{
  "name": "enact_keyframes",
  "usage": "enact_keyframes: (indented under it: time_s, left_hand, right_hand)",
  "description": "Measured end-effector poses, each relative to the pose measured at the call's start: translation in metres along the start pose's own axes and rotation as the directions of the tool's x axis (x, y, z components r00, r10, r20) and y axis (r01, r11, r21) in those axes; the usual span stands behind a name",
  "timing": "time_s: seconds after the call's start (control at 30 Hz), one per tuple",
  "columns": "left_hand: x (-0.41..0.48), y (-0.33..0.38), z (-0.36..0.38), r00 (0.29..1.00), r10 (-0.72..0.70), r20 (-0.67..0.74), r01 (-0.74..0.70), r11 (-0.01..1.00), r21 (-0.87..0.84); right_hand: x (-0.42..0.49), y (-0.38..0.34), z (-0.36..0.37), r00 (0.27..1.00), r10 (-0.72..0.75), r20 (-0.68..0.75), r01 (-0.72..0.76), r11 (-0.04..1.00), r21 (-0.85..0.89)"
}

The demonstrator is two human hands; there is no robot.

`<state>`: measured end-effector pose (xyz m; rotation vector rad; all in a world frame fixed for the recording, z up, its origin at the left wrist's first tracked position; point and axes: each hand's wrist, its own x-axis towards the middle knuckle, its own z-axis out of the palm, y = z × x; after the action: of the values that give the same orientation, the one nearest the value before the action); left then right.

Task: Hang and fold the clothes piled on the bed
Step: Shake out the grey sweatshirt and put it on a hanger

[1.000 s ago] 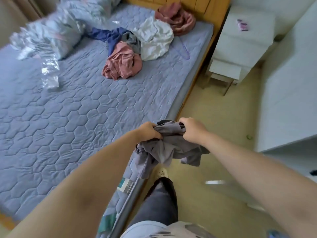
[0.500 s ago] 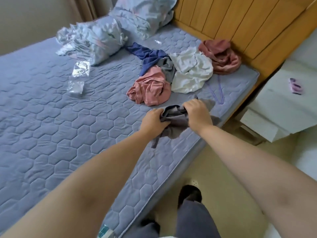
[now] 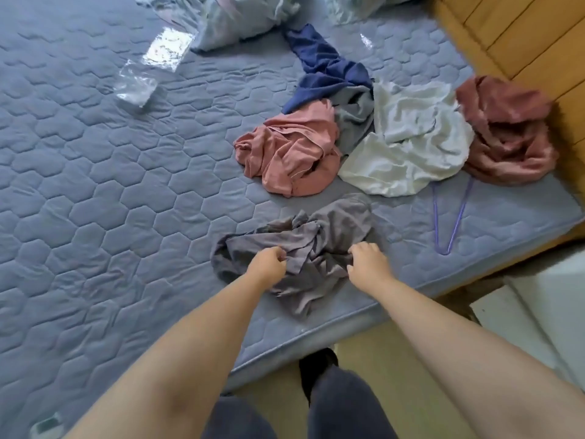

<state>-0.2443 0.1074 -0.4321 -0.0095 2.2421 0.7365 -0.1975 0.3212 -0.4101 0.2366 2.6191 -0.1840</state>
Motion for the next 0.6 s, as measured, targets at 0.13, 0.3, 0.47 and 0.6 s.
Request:
enact_keyframes:
  time_s: [0.13, 0.3, 0.47, 0.6]
  left_hand:
    - [0.026, -0.009, 0.042, 0.995, -0.1, -0.032, 0.1, 0.995, 0.007]
    - [0.047, -0.023, 0.06, 0.976, -0.08, -0.201, 0.153, 0.912, 0.38]
    - [0.096, -0.027, 0.075, 0.977, 0.034, -0.212, 0.084, 0.846, 0.527]
    - [0.125, -0.029, 0.093, 0.989, 0.07, -0.13, 0.011, 0.841, 0.54]
  right_hand:
    - [0.033, 0.015, 0.032, 0.989, -0.098, 0.11, 0.104, 0.994, -0.046]
    - [0.082, 0.01, 0.05, 0.979, -0.183, 0.087, 0.198, 0.956, -0.218]
    - [0.152, 0.001, 0.062, 0.973, -0.19, 0.133, 0.224, 0.923, -0.313]
    - [0.16, 0.008, 0.097, 0.929, -0.218, 0.3, 0.329, 0.857, -0.397]
